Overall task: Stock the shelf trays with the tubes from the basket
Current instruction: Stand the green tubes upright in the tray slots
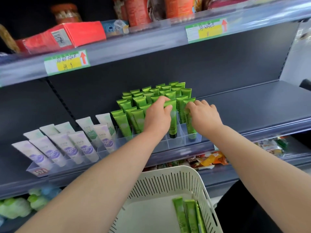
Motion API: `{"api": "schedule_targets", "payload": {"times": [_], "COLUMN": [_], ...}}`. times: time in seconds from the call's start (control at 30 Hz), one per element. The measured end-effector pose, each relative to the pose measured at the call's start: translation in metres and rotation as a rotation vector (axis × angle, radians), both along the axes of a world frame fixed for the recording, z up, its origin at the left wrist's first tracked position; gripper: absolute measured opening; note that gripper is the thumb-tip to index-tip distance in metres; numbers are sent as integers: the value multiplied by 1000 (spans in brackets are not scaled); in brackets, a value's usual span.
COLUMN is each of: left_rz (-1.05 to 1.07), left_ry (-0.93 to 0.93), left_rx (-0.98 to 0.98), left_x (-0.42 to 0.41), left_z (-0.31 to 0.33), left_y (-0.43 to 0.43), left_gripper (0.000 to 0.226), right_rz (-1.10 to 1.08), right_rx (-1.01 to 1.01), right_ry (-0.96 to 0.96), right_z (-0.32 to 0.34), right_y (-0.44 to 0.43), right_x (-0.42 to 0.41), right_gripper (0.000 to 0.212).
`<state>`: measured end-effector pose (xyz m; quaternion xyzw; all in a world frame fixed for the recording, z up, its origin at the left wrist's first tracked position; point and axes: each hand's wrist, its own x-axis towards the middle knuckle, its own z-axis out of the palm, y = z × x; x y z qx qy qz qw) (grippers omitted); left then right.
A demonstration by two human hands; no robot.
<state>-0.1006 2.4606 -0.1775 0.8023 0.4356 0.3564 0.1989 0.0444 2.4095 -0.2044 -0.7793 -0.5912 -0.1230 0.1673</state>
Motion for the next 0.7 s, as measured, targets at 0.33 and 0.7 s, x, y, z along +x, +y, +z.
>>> {"api": "schedule_targets", "payload": {"times": [0.33, 0.7], "left_rz": [-34, -25], "left_ry": [175, 187], "left_rx": [-70, -16], "left_x": [23, 14], "left_z": [-11, -18], "left_y": [7, 5], "left_gripper": [23, 32], "right_rz": [39, 74], "right_rx": [51, 225], "right_ry": [-54, -106], "right_z": [6, -8], "right_y": [-3, -18], "right_x": [-2, -9], "right_gripper": [46, 45]}}
